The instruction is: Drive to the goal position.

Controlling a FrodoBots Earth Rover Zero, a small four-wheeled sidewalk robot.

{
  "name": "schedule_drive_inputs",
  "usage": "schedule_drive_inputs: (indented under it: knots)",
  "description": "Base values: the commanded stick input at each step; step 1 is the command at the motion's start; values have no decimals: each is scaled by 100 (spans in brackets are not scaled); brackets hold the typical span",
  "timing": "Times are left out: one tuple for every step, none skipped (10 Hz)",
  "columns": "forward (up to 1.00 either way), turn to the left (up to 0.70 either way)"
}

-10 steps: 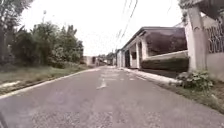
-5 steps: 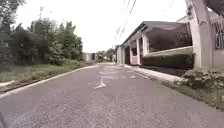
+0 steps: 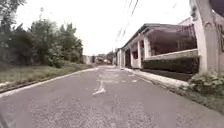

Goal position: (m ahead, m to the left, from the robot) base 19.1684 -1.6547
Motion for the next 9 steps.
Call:
schedule_drive_inputs:
  knots:
    - [50,23]
    - [50,45]
    - [50,33]
    - [50,21]
    - [50,10]
    - [50,0]
    - [50,0]
    - [50,0]
    - [50,0]
